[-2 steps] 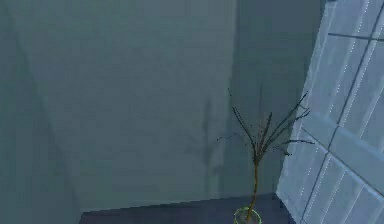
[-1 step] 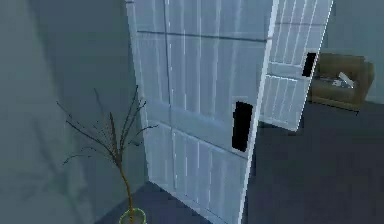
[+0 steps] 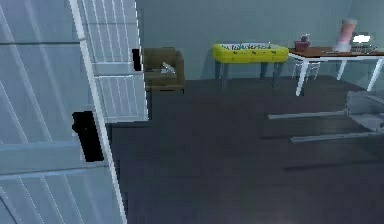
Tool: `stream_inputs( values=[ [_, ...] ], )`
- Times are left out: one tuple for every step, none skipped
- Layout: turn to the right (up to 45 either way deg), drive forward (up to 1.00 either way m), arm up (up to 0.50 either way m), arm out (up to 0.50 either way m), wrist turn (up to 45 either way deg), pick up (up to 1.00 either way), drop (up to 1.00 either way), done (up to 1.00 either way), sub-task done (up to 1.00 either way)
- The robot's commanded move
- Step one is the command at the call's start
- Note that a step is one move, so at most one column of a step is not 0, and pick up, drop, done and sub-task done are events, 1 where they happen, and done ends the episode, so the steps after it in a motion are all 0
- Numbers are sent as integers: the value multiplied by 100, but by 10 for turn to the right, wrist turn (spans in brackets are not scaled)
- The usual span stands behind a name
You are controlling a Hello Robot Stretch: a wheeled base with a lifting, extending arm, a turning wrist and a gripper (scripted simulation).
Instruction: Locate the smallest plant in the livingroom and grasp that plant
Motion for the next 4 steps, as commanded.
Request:
stream_inputs(
  values=[
    [120,0,0,0,0,0,0,0,0],
    [0,60,0,0,0,0,0,0,0],
    [-90,0,0,0,0,0,0,0,0],
    [0,100,0,0,0,0,0,0,0]
  ],
)
